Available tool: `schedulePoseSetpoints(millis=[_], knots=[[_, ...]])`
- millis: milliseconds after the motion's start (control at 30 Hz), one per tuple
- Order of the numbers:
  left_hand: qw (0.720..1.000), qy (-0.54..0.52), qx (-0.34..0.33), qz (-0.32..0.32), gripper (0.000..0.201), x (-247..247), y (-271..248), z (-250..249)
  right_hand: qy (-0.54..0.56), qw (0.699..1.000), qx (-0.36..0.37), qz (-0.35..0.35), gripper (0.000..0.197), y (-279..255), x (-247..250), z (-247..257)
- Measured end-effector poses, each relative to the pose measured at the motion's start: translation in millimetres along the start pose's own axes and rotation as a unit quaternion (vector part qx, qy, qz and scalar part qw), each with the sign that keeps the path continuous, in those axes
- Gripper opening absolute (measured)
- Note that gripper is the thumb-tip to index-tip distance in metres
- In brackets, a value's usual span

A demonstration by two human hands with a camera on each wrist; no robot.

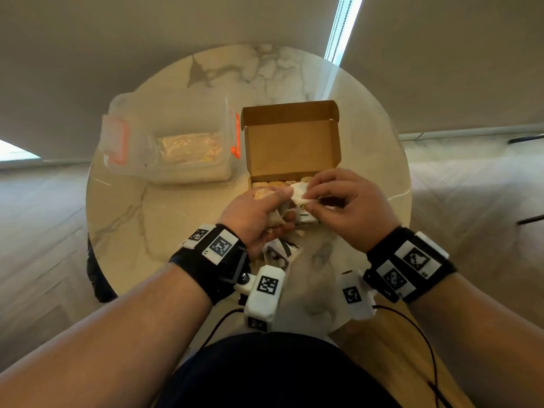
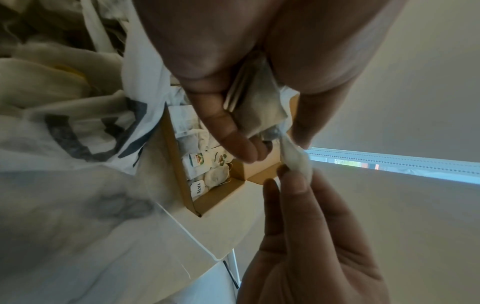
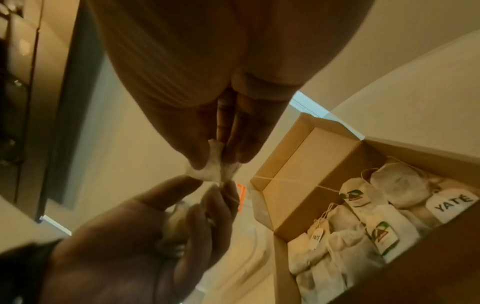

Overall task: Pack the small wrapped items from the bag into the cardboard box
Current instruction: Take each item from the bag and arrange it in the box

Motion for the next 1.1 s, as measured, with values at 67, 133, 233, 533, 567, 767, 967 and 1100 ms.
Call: schedulePoseSetpoints(millis=[67,133,233,533,567,767,967,1100], knots=[[0.999,0.017,-0.031,-0.020,0.023,1.9,-0.5,-3.7,0.003,0.999,0.028,0.026,0.019,-3.8,-7.1,4.9],[0.997,0.038,-0.065,-0.031,0.021,5.7,-3.1,-10.4,0.024,0.999,0.027,0.035,0.035,-4.1,-7.8,4.8],[0.989,0.095,-0.111,-0.006,0.023,6.3,-10.8,-20.7,0.034,0.998,-0.039,0.038,0.075,5.6,-9.6,-6.8],[0.987,0.079,-0.138,0.021,0.023,10.5,-20.6,-37.1,0.022,0.981,-0.111,0.155,0.017,6.3,-29.3,-17.2],[0.989,0.066,-0.132,0.004,0.022,15.2,-17.3,-38.0,0.033,0.980,-0.127,0.146,0.015,3.2,-25.2,-23.4],[0.987,0.082,-0.131,-0.044,0.018,29.5,-1.2,-36.8,0.213,0.938,-0.249,0.112,0.014,-16.4,-9.0,-37.5],[0.980,0.125,-0.151,-0.046,0.020,15.6,1.4,-26.5,0.356,0.885,-0.290,0.073,0.015,-13.7,-3.5,-30.1],[0.986,0.101,-0.133,-0.011,0.016,-6.7,-2.6,-13.7,0.460,0.832,-0.309,0.023,0.014,-4.9,-7.1,-23.2]])
Point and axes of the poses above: each hand's wrist, its own y-axis towards the middle knuckle, its own x-axis out of the back of the hand, z = x × y, the point moved 7 cm from there along y, towards the middle knuckle, and after that the axes turned 10 degrees about -z, right-handed, at the moved point
